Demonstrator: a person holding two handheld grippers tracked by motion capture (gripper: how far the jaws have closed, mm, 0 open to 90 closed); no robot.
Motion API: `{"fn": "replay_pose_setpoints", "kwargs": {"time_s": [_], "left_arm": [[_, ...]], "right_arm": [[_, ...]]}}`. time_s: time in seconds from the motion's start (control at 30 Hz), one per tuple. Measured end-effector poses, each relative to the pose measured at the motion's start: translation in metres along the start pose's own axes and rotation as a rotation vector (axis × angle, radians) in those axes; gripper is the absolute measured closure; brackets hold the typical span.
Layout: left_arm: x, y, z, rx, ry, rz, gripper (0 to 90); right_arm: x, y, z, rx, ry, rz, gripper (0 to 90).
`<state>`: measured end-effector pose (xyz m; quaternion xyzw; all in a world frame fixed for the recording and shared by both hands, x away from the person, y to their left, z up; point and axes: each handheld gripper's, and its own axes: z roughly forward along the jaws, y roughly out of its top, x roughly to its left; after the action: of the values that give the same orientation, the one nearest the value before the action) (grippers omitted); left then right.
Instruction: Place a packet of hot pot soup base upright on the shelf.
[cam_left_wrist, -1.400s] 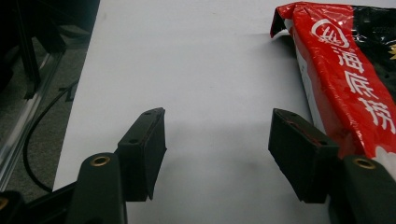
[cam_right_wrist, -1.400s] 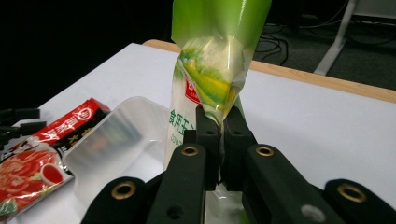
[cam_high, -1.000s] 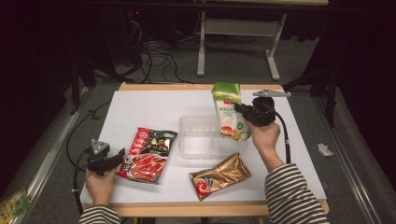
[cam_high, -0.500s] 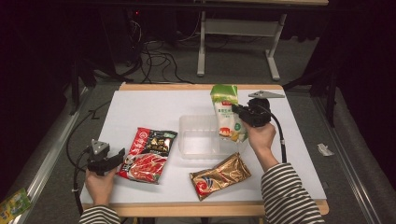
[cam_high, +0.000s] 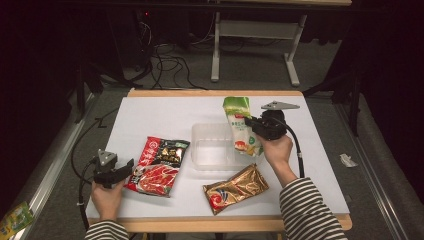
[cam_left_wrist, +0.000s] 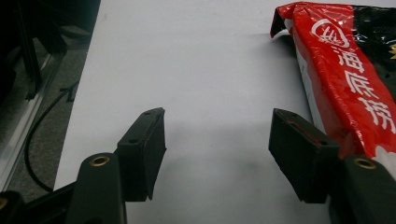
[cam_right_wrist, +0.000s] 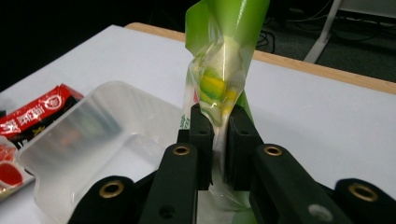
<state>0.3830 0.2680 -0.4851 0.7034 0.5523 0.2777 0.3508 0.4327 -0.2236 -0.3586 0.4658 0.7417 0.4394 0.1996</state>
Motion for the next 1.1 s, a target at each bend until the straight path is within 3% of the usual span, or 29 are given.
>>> {"fn": "replay_pose_setpoints", "kwargs": {"time_s": [0.27,0.67,0.93,1.1], "left_arm": [[0.0,0.0,0.0,0.002,0.0,0.0,36.9],[-0.001,0.0,0.0,0.006,0.0,-0.001,36.9],[-0.001,0.0,0.0,0.005,0.002,0.0,36.9],[-0.001,0.0,0.0,0.005,0.002,0.001,36.9]], "right_arm": [[-0.001,-0.004,-0.001,0.024,0.036,-0.001,80.3],[0.003,-0.011,-0.004,0.083,0.056,-0.057,77.0],[0.0,-0.014,-0.006,0.087,0.069,-0.05,75.0],[-0.004,-0.009,-0.003,0.119,0.065,-0.041,67.7]]}}
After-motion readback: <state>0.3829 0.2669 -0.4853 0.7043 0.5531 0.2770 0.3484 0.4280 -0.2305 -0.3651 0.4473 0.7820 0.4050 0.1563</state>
